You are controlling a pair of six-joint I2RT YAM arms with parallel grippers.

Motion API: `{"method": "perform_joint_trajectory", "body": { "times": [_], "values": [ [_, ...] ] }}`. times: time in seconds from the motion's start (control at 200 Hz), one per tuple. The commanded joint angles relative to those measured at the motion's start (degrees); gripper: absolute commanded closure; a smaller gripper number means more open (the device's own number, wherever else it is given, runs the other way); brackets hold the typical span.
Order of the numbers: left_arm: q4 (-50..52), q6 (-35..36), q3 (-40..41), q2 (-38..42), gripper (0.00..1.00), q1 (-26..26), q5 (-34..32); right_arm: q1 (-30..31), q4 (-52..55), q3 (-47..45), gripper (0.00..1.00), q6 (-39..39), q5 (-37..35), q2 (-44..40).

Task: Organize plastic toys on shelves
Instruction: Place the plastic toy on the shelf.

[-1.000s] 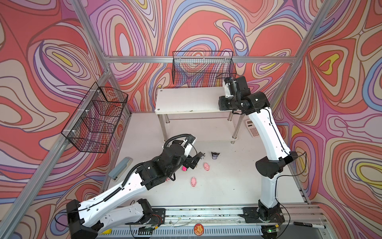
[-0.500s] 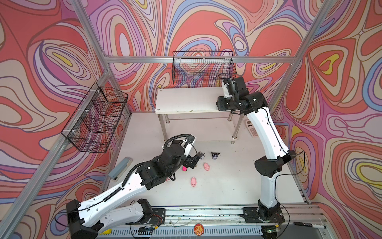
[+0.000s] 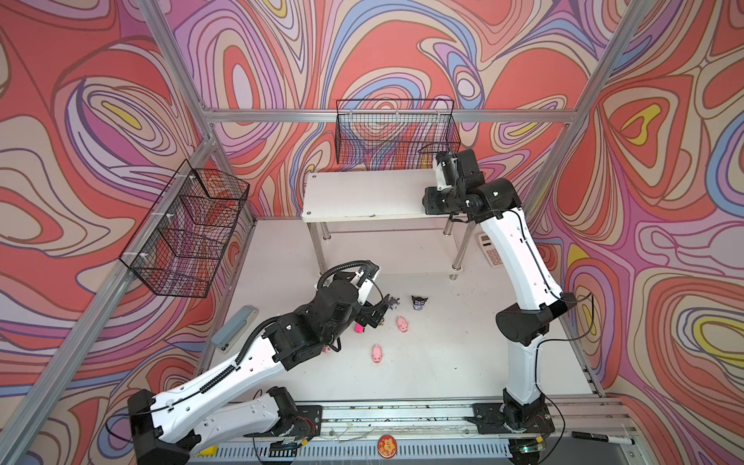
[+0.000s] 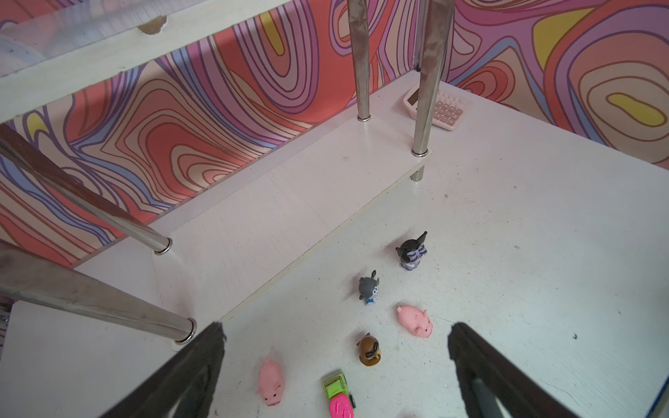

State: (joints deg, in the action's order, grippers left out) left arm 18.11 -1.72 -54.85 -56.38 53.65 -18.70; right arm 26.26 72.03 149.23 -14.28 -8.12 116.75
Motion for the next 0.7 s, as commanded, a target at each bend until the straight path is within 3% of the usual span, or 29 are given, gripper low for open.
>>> {"method": "perform_joint_trajectory", "body": {
  "times": [0.0, 0.381, 0.696],
  "values": [
    [0.08, -0.25, -0.17, 1.18, 0.00, 0.15, -1.27, -0.31, -0.13, -0.62, 0.56, -1.12, -1.26, -0.05],
    [0.16, -0.39, 0.09, 1.61, 0.00, 0.15, -1.87, -0.33, -1.19, -0.82, 0.56, -2.77, -0.79, 0.17],
    [0.30, -0.57, 0.18, 2.17, 0.00, 0.15, -2.71, -0.31, -5.81, -3.85, 0.30, -1.57, 1.13, -4.00]
  ]
}}
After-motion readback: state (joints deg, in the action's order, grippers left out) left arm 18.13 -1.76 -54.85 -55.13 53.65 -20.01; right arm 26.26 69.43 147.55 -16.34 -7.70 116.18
